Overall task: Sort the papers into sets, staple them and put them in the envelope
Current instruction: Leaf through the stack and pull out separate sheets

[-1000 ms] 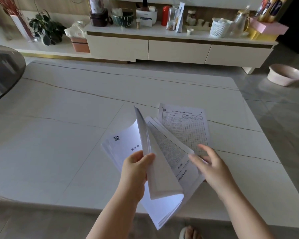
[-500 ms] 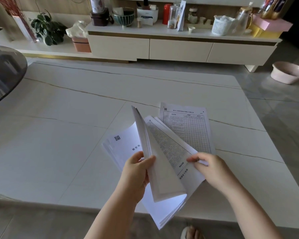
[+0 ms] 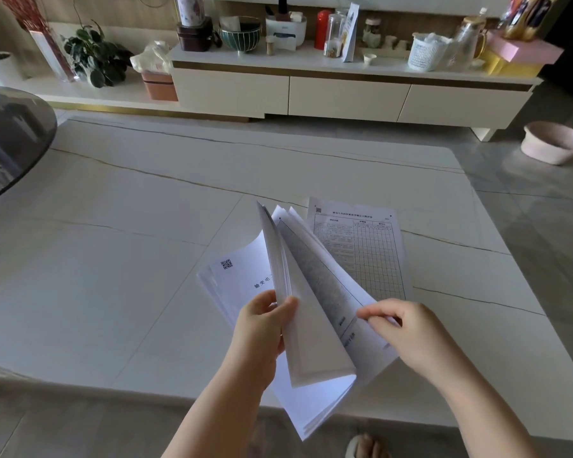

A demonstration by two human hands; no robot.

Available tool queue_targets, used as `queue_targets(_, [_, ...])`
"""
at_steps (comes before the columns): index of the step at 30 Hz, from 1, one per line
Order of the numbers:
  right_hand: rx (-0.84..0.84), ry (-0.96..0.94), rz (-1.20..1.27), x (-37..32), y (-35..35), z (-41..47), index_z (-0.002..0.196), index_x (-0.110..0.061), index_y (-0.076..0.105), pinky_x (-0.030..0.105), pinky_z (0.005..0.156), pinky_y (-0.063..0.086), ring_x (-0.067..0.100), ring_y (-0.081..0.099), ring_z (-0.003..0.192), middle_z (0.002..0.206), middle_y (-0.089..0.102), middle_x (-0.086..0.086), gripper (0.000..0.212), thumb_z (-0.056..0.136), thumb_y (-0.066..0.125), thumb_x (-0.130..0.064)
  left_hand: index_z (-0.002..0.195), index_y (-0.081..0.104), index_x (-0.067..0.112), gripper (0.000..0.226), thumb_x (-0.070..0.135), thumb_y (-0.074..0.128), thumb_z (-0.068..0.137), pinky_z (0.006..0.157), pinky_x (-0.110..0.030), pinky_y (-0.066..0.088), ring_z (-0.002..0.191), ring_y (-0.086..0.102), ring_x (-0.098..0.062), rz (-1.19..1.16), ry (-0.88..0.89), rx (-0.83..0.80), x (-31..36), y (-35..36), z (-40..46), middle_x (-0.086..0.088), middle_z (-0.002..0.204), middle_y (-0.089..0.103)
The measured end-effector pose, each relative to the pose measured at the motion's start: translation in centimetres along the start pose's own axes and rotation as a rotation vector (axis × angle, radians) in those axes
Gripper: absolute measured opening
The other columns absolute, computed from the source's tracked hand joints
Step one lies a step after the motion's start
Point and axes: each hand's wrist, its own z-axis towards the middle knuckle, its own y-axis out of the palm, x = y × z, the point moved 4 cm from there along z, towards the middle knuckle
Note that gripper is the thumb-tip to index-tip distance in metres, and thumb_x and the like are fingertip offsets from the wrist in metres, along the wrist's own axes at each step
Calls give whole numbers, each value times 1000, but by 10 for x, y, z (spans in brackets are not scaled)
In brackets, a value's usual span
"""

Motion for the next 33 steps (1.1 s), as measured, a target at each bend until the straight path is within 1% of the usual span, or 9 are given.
queue_targets(3, [-25, -9, 40, -5, 10, 0, 86, -30, 72, 7, 78, 41, -9, 58, 94, 92, 68, -18, 7, 80, 73, -32, 97, 67, 4, 10, 5, 59, 91, 66, -33, 58, 76, 67, -24, -63, -34, -47, -2, 3, 0, -14, 88, 68])
queue_targets(9, [-94, -69, 23, -18, 29, -3, 103, -32, 64, 4, 79, 37, -12, 50, 101, 105, 57, -22, 52, 59, 71, -60, 97, 68, 2, 14, 4, 55, 93, 63, -30, 59, 69, 68, -22, -242, -102, -111, -5, 8, 0, -15, 87, 70])
queue_targets(16, [-39, -19, 71, -19, 35, -1, 97, -31, 57, 23, 78, 47, 1, 56, 94, 102, 60, -16, 39, 69, 82, -41, 98, 67, 2, 17, 7, 52, 94, 62, -30, 59, 69, 69, -21, -286, -68, -154, -2, 12, -3, -14, 85, 71])
queue_targets(19, [-41, -46, 107, -17, 33, 2, 92, -28, 65, 21, 73, 51, 3, 63, 87, 94, 67, -12, 21, 77, 76, -36, 105, 65, 0, 18, 8, 53, 94, 68, -32, 58, 77, 69, -23, -210, -10, -131, -2, 9, -2, -16, 92, 71])
queue_targets(22, [-58, -3, 307, -13, 31, 2, 90, -20, 71, 17, 68, 51, 9, 69, 81, 85, 74, -7, 8, 86, 68, -25, 97, 67, 1, 14, 6, 55, 94, 66, -29, 56, 71, 66, -20, -63, 64, -73, 1, 9, -3, -11, 84, 71])
queue_targets(25, [-37, 149, 454, -3, 24, 6, 87, -12, 74, 26, 74, 50, 19, 69, 83, 84, 75, 3, 21, 89, 62, -30, 90, 67, 2, 11, 3, 56, 92, 70, -36, 51, 72, 61, -23, 42, 104, -5, 4, 8, -5, -13, 81, 66])
queue_targets(29, [-115, 257, 395, 0, 23, 9, 94, -11, 71, 34, 75, 48, 22, 66, 78, 86, 72, 9, 69, 74, 56, -75, 86, 65, 5, 11, 2, 56, 92, 75, -39, 49, 73, 60, -24, 86, 82, 26, 0, 11, -8, -11, 81, 65])
queue_targets(30, [-111, 252, 340, -2, 25, 9, 96, -9, 69, 34, 76, 49, 23, 65, 81, 91, 70, 14, 70, 73, 60, -74, 85, 65, 5, 12, 2, 56, 91, 76, -40, 49, 73, 60, -24, 92, 76, 31, -1, 12, -9, -11, 80, 65])
queue_targets(33, [80, 167, 30, 0, 21, 8, 75, -12, 59, 27, 58, 37, 19, 54, 68, 71, 59, 3, 24, 84, 67, -32, 84, 66, 6, 11, 4, 57, 90, 73, -39, 49, 72, 59, -23, 150, 84, 65, -4, 10, -8, -10, 77, 64])
